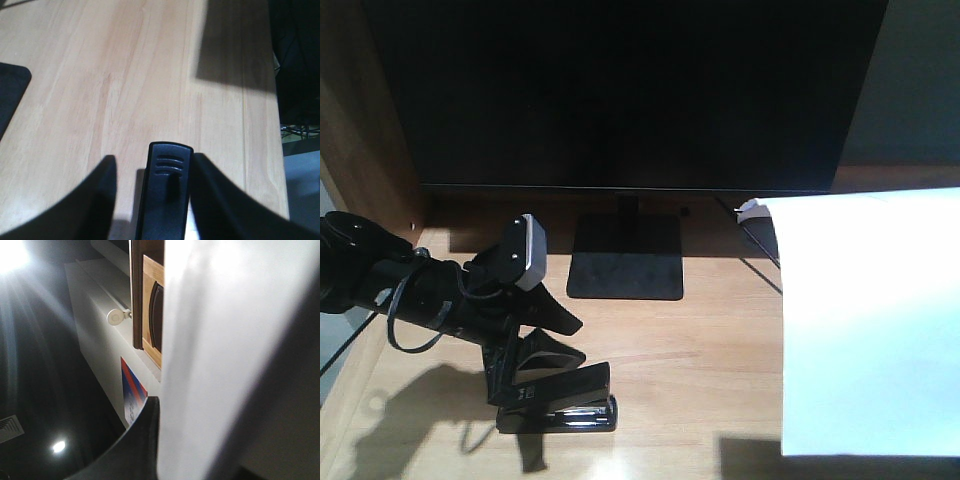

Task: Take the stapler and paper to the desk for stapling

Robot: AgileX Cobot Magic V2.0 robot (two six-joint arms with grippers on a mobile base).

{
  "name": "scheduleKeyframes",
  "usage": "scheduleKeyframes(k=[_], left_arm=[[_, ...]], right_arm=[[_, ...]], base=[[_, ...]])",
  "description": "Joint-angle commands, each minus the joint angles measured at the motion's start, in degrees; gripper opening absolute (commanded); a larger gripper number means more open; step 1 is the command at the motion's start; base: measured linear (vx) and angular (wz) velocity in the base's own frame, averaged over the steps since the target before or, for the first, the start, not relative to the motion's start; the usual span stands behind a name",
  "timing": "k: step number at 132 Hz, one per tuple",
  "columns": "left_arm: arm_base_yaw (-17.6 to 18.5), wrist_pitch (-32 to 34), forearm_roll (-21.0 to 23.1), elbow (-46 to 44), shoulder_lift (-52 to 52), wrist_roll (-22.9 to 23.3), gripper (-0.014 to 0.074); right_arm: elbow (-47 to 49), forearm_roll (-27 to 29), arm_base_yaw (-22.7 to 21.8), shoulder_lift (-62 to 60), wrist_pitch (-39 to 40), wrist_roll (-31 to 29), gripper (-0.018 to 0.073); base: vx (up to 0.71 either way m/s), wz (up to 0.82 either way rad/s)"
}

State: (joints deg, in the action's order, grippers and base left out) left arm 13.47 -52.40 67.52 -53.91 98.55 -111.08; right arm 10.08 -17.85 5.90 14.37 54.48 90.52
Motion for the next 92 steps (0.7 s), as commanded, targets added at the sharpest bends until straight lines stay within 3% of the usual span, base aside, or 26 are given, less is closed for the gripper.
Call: scheduleKeyframes(k=[1,26,92], left_arm=[[0.0,-2.4,2.5,-1.2,-3.1,0.7,0.0174],[0.2,-5.0,2.5,-1.2,-3.1,0.7,-0.0010],[3.6,-1.4,2.5,-1.2,1.7,0.5,-0.0008]], right_arm=[[1.4,0.4,-0.2,0.7,2.1,-0.3,-0.0006],[1.4,0.4,-0.2,0.7,2.1,-0.3,-0.0006],[1.4,0.3,-0.2,0.7,2.0,-0.3,-0.0006]], base=[[0.00,0.00],[0.00,0.00],[0.00,0.00]])
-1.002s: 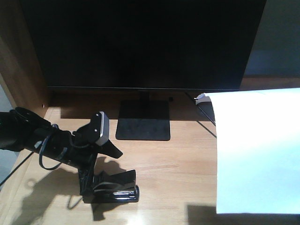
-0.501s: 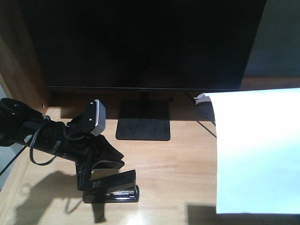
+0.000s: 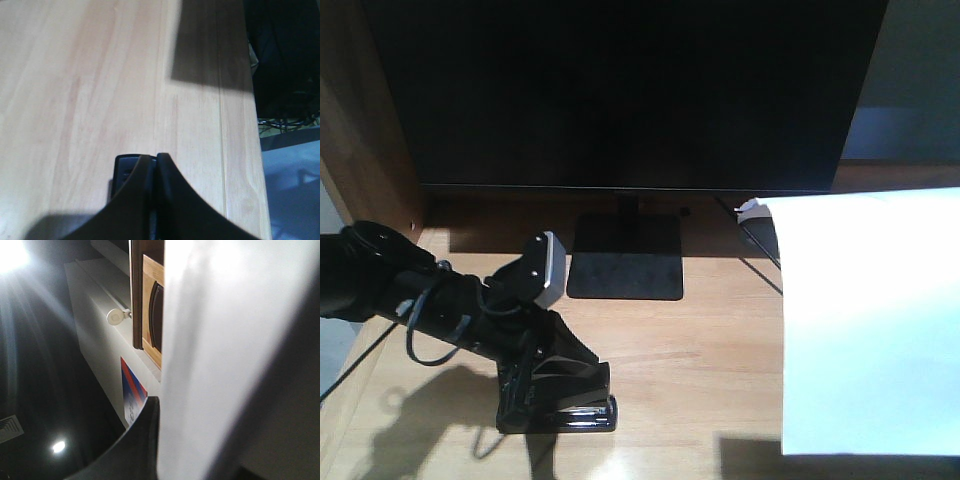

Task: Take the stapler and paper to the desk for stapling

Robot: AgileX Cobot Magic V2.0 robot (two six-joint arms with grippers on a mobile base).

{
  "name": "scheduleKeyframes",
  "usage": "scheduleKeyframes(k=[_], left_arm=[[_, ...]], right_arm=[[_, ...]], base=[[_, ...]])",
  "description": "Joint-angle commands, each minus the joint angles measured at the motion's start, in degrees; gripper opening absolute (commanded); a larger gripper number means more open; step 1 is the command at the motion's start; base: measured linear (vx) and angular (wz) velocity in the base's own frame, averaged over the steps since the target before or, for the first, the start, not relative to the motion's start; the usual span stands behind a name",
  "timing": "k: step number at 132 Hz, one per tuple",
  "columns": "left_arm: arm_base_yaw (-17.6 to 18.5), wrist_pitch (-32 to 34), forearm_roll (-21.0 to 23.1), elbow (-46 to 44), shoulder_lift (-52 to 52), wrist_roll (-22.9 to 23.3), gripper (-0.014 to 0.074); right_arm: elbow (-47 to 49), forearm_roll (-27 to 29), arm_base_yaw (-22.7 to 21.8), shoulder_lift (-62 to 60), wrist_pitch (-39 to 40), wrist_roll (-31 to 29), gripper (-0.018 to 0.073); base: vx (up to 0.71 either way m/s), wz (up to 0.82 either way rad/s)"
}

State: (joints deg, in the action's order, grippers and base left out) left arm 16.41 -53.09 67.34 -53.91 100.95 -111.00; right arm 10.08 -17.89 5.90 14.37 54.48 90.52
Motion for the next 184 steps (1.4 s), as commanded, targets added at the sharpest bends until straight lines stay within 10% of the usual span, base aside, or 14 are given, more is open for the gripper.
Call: scheduleKeyframes(k=[1,184], left_arm=[[0.6,-0.6,2.7,-1.2,-0.6,0.4,-0.0008],[0.6,-0.5,2.7,-1.2,0.5,0.5,-0.0006]], right_arm=[[1.4,0.4,-0.2,0.7,2.0,-0.3,-0.0006],[1.4,0.4,-0.2,0.7,2.2,-0.3,-0.0006]], base=[[0.00,0.00],[0.00,0.00]])
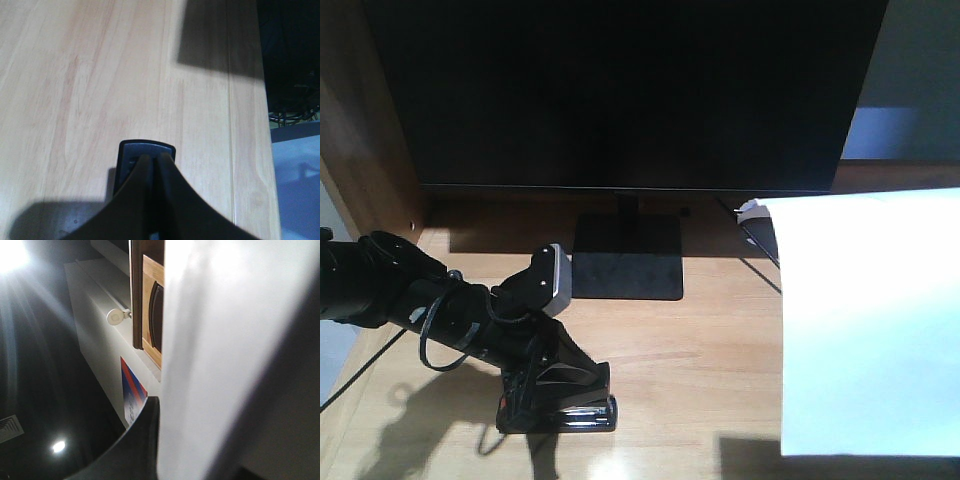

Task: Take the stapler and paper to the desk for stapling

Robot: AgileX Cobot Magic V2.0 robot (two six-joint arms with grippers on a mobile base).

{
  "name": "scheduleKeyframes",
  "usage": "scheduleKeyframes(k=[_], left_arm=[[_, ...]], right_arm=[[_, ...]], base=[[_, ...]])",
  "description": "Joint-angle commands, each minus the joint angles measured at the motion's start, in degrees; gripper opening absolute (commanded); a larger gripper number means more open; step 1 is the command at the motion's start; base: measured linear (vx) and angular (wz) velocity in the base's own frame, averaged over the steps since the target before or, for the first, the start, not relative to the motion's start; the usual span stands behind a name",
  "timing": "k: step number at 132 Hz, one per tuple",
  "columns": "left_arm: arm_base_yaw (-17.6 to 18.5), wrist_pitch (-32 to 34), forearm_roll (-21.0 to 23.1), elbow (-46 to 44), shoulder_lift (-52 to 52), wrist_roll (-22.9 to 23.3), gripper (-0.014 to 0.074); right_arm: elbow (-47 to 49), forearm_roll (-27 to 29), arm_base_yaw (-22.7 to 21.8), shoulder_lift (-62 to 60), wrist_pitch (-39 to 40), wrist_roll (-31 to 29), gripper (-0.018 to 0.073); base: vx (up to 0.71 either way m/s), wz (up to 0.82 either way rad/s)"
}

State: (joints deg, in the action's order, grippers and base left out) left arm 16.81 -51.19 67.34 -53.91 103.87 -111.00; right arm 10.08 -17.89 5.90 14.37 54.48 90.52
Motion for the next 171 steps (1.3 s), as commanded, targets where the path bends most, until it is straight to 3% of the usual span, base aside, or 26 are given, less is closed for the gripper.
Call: scheduleKeyframes(k=[1,77,113,137,171], left_arm=[[0.2,-2.4,2.7,-1.2,-2.4,0.5,-0.0006],[0.2,-2.4,2.7,-1.2,-2.4,0.4,-0.0006],[0.2,-2.4,2.7,-1.2,-2.4,0.4,-0.0006],[0.2,-2.4,2.7,-1.2,-2.4,0.4,-0.0006],[0.2,-2.4,2.7,-1.2,-2.4,0.4,-0.0006]], right_arm=[[1.4,0.4,-0.2,0.7,2.2,-0.3,-0.0006],[1.4,1.0,-0.2,0.7,1.6,-0.6,-0.0006],[1.7,1.9,-0.2,1.4,-4.3,-0.9,-0.0003],[1.7,2.7,-0.2,6.7,-1.0,-0.9,-0.0002],[1.7,6.2,-0.2,19.6,11.0,-3.6,-0.0002]], base=[[0.00,0.00],[0.00,0.00],[0.00,0.00],[0.00,0.00],[0.00,0.00]])
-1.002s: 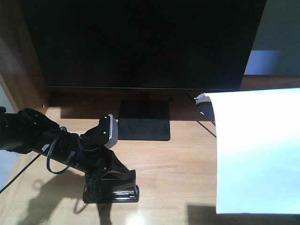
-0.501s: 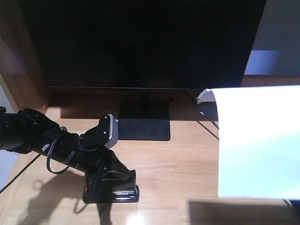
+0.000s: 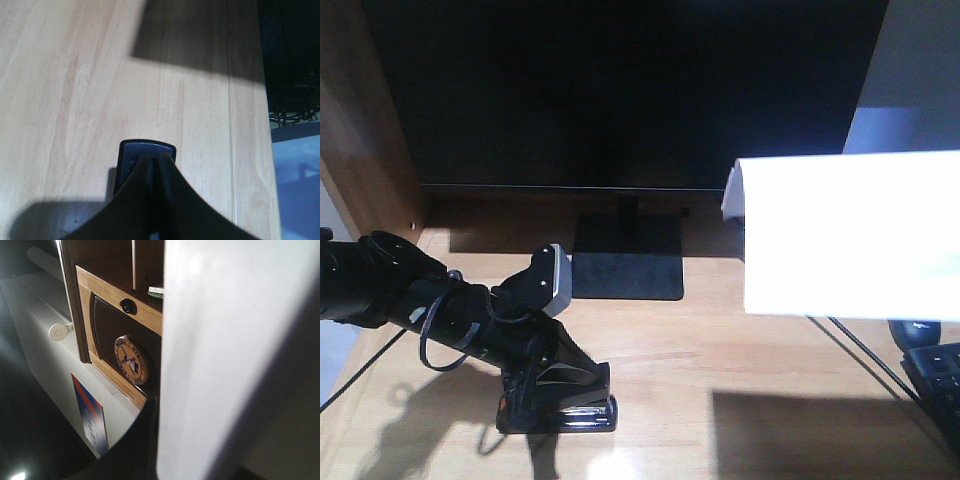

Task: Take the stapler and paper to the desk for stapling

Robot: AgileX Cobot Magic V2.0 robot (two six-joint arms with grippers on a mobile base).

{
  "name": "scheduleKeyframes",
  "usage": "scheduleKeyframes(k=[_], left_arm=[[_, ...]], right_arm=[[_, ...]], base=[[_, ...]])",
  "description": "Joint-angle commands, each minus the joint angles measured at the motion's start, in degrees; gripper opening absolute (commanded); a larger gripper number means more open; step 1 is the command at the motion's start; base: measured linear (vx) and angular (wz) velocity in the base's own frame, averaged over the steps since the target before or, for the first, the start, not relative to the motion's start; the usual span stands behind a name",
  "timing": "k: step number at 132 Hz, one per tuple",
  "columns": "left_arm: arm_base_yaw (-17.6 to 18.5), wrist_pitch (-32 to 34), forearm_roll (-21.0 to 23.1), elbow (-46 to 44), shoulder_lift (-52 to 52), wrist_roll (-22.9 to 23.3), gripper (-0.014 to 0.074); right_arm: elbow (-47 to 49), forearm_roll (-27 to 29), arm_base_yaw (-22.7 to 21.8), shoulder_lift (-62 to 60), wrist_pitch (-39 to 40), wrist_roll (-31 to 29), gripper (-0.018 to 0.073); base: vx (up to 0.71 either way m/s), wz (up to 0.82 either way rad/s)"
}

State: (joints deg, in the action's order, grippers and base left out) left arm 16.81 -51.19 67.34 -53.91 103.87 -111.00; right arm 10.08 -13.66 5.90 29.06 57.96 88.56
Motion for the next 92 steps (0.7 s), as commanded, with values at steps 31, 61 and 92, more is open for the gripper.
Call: scheduleKeyframes(k=[31,61,92], left_arm=[[0.2,-2.4,2.7,-1.2,-2.4,0.4,-0.0006],[0.2,-2.4,2.7,-1.2,-2.4,0.4,-0.0006],[0.2,-2.4,2.7,-1.2,-2.4,0.4,-0.0006]], right_arm=[[1.7,2.4,-0.2,19.8,17.6,-1.7,-0.0002],[1.9,1.9,-0.2,29.5,19.2,-1.5,-0.0002],[1.9,-7.2,-7.1,35.8,19.2,2.5,-0.0002]], base=[[0.00,0.00],[0.00,0.00],[0.00,0.00]])
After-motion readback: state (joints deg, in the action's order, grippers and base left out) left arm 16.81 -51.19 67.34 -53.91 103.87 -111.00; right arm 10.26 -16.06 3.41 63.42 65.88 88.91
